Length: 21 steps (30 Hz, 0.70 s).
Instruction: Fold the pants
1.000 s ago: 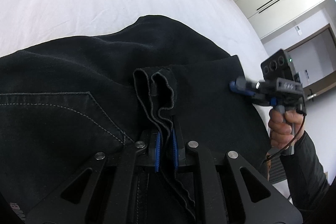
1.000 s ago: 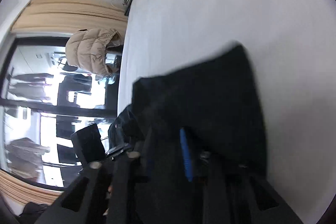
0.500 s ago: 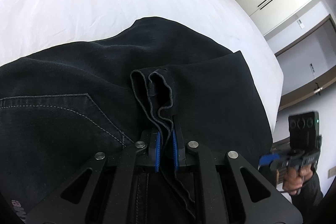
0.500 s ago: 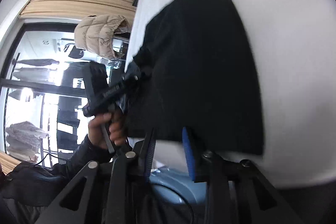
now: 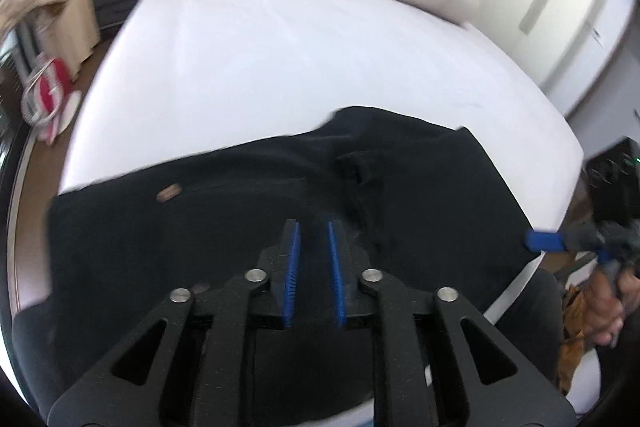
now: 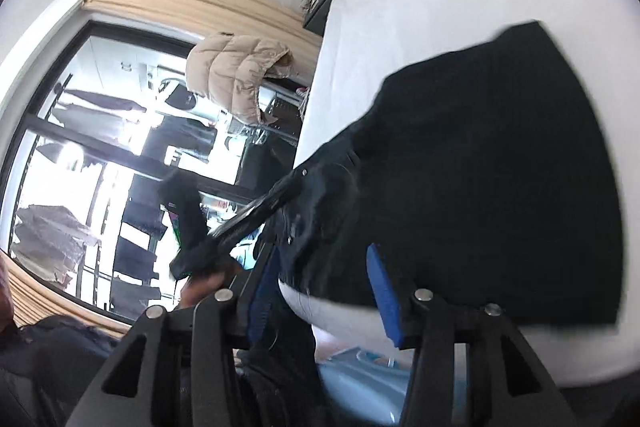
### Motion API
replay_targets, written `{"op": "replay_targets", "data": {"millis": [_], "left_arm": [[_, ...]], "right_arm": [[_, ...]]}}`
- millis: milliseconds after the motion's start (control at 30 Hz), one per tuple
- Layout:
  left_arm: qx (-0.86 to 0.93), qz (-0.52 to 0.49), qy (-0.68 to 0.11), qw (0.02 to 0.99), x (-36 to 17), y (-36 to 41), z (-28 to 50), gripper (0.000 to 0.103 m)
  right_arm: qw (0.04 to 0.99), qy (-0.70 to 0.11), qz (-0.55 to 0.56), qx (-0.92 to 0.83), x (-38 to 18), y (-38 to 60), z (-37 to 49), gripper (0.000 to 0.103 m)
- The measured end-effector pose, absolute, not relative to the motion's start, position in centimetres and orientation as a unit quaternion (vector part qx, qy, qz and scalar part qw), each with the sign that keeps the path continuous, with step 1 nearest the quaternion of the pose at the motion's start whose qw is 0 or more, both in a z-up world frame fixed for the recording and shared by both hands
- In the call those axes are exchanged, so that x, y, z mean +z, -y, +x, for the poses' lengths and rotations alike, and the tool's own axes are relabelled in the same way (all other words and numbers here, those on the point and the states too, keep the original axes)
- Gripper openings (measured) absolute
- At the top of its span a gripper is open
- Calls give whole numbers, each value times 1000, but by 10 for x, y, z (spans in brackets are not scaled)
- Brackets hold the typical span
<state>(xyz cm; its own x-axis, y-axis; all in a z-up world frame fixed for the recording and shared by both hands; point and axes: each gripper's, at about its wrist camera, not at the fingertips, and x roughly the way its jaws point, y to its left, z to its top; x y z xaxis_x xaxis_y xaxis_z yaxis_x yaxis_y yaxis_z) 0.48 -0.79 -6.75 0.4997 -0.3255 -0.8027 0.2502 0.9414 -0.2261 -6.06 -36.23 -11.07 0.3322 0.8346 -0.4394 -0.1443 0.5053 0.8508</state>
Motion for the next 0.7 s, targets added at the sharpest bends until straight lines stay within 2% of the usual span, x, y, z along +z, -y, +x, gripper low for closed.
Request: {"op": "replay_targets", "data": {"millis": [33,67,133,233,400,567,700], "left_arm": [[-152,-43,-474,866,-64,-5,0,41],[-141,-52,-473,868,-63,-18,-9,69],[-114,-86,-462,875,-60,-50,-29,84],[-75,-137,-465,871,-61,-96,-54,86],[-39,-324,-451,831,-78,-174,-91,86],[-31,-438,-435,786,-108,-205,-109,86],[-17,-492,-456,741,-140,-205,-115,86]], "right_arm": [[724,-473,365,344,-114,353,-49,50],[720,-475,367,348,-118,343,-38,50],[705,-482,378,357,-129,328,-18,50],[687,-490,394,364,-145,310,3,50],[670,-486,419,374,-161,300,15,50],[661,-479,447,367,-172,314,10,50],[657,-483,453,359,-181,318,6,50]]}}
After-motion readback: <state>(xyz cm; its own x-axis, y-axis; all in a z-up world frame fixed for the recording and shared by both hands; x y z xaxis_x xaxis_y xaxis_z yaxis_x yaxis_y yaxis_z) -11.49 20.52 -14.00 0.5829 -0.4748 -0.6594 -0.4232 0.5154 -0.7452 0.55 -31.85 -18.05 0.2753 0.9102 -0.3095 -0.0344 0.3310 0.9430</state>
